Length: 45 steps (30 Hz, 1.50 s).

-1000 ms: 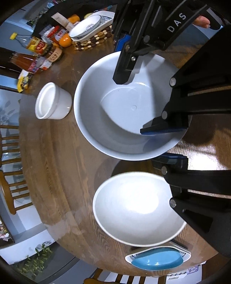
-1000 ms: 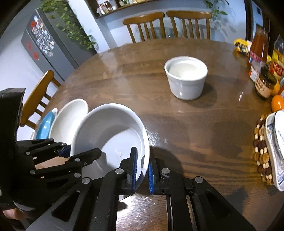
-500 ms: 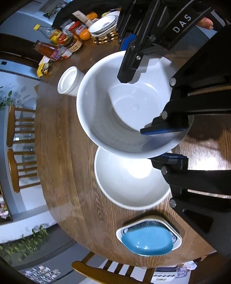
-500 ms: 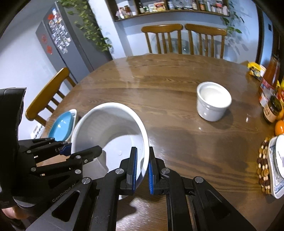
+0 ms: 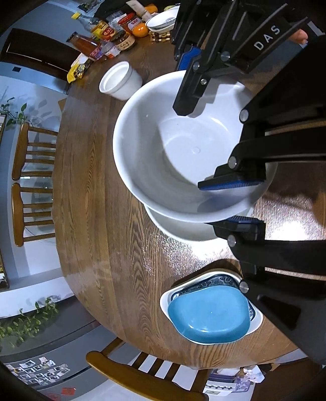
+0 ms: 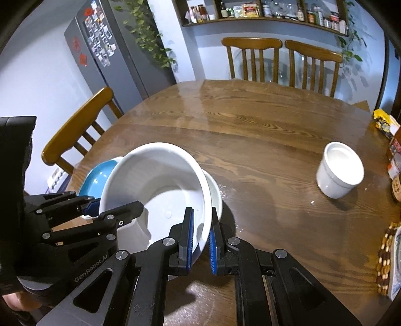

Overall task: Organize plates and bowls
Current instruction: 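Carry the large white bowl with both tools onto the smaller white bowl, then lower the large white bowl into the smaller white bowl with both tools, then open both tools and release the nested white bowls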

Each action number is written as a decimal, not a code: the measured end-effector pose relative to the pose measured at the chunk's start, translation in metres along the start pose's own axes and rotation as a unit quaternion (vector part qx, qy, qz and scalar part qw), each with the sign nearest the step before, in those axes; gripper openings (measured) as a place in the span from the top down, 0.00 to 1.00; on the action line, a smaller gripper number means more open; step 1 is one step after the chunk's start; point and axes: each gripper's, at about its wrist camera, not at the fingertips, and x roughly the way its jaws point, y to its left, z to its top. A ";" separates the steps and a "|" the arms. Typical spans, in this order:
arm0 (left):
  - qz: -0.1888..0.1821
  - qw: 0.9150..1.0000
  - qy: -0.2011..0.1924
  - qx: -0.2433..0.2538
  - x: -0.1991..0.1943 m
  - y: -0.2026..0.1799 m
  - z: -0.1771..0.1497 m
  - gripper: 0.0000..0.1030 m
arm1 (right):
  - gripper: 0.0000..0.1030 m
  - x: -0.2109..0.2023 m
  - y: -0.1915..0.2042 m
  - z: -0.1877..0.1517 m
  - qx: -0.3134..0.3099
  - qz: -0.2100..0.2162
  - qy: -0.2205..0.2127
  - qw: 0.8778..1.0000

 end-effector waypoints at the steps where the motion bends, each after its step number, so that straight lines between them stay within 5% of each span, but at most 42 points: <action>1: -0.001 1.000 0.003 -0.001 0.003 0.002 0.001 0.84 | 0.88 0.004 0.001 0.001 0.001 0.001 0.004 1.000; 30: 0.011 0.998 0.057 0.009 0.048 0.011 0.006 0.82 | 0.88 0.055 0.008 0.004 0.003 -0.022 0.071 0.997; 40: 0.011 0.999 0.041 0.013 0.038 0.008 0.009 0.60 | 0.86 0.044 0.011 0.006 -0.001 -0.037 0.060 0.997; 45: 0.027 0.999 0.026 0.012 0.029 0.009 0.009 0.36 | 0.86 0.031 0.009 0.006 0.003 -0.046 0.047 0.998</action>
